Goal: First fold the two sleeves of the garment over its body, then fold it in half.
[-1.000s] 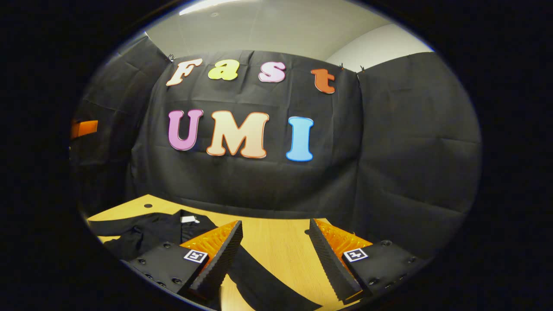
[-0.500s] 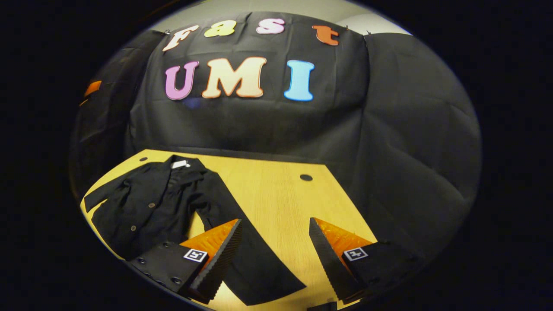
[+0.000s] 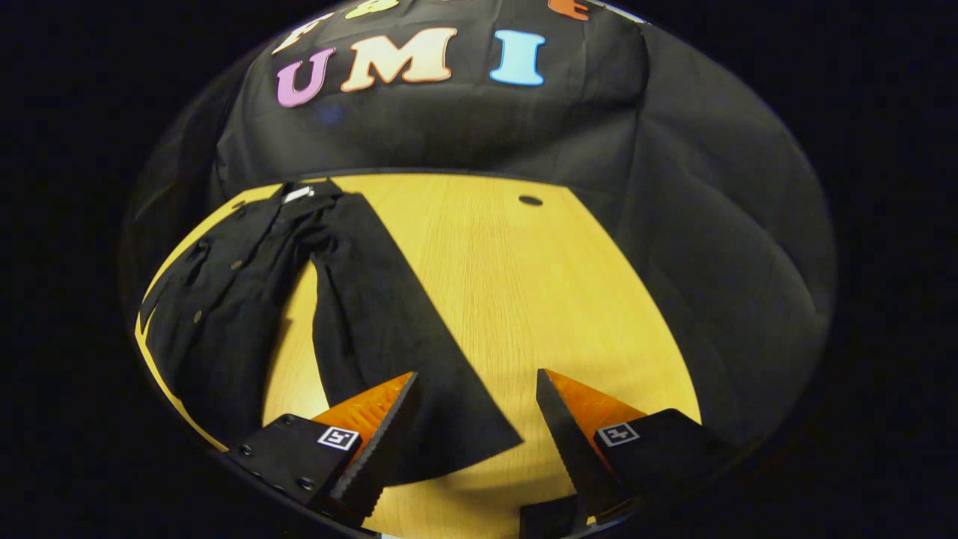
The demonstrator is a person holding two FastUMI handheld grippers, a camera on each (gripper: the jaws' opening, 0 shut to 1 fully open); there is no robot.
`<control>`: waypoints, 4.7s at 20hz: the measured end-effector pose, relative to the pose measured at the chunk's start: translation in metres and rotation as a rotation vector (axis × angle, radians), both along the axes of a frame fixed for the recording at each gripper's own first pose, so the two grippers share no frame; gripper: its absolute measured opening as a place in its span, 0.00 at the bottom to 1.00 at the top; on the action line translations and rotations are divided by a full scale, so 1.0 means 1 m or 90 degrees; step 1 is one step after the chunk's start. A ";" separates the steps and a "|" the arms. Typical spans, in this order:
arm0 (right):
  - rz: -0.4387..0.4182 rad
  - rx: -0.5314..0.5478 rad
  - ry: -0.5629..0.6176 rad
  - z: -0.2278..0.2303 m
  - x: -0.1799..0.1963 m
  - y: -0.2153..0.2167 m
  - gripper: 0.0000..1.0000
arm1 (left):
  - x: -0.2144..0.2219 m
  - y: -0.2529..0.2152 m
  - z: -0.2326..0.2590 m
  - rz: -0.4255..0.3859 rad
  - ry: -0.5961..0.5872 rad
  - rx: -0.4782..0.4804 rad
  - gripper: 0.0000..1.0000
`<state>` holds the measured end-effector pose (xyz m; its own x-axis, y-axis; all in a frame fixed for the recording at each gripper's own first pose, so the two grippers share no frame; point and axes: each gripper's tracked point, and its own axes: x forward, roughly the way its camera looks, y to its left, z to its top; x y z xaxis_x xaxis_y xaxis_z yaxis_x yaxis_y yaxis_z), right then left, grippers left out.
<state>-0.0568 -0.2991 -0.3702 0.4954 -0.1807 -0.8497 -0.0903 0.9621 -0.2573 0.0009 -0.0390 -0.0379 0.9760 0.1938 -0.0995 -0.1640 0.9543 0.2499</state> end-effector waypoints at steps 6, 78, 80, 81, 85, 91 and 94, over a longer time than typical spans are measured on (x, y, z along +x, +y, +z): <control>-0.029 0.042 0.053 -0.026 -0.023 -0.006 0.98 | -0.012 0.007 0.000 0.011 0.005 0.015 0.94; 0.243 0.206 -0.273 0.088 0.197 0.536 0.96 | -0.164 0.384 -0.210 0.235 0.370 -0.204 0.95; 0.238 0.195 -0.268 0.086 0.191 0.528 0.96 | -0.175 0.382 -0.231 0.242 0.405 -0.230 0.96; 0.236 0.192 -0.261 0.083 0.187 0.524 0.96 | -0.182 0.378 -0.241 0.248 0.425 -0.246 0.96; 0.230 0.176 -0.254 0.083 0.180 0.513 0.99 | -0.208 0.373 -0.269 0.266 0.476 -0.272 0.96; 0.235 0.165 -0.263 0.094 0.174 0.505 0.96 | -0.242 0.364 -0.304 0.290 0.530 -0.297 0.97; 0.235 0.163 -0.270 0.099 0.173 0.500 0.96 | -0.251 0.361 -0.313 0.303 0.536 -0.294 0.97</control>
